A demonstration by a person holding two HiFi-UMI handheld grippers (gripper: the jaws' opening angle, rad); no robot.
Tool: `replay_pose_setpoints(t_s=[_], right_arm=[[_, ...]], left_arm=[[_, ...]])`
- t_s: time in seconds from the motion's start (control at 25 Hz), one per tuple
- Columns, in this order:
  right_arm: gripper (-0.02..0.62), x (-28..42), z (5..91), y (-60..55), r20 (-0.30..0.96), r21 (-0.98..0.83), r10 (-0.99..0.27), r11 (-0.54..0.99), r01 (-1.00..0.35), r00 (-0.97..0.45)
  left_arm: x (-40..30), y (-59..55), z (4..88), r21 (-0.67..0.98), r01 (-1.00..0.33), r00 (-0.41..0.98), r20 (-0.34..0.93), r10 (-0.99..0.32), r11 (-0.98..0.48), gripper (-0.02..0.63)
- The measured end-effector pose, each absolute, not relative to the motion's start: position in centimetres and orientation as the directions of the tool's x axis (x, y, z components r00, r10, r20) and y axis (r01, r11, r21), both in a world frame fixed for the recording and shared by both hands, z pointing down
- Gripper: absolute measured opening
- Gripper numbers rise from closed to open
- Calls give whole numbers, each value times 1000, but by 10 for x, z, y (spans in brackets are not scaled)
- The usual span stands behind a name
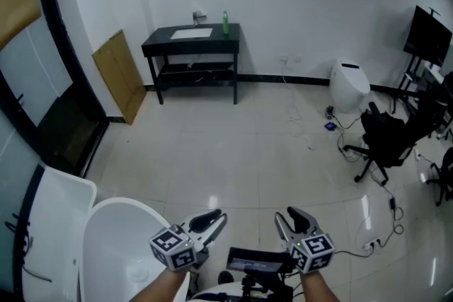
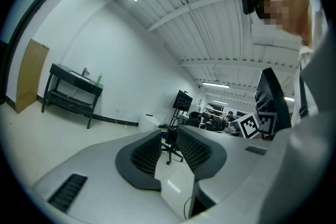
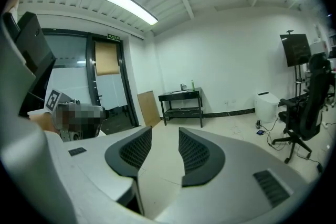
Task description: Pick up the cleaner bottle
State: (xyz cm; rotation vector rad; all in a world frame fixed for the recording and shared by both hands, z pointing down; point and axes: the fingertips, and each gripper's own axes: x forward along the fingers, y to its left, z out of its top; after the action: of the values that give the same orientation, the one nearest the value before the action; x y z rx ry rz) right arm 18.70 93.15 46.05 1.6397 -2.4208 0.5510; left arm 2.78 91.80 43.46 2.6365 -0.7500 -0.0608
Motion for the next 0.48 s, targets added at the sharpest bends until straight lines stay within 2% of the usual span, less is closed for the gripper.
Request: replay_pose_setpoints(t_s=[0.48], right_arm=[[166,255,455,742,305,-207,-831,419,-884,-465]], left_arm=[[83,748,429,381,-588,793,95,-602,-714,99]])
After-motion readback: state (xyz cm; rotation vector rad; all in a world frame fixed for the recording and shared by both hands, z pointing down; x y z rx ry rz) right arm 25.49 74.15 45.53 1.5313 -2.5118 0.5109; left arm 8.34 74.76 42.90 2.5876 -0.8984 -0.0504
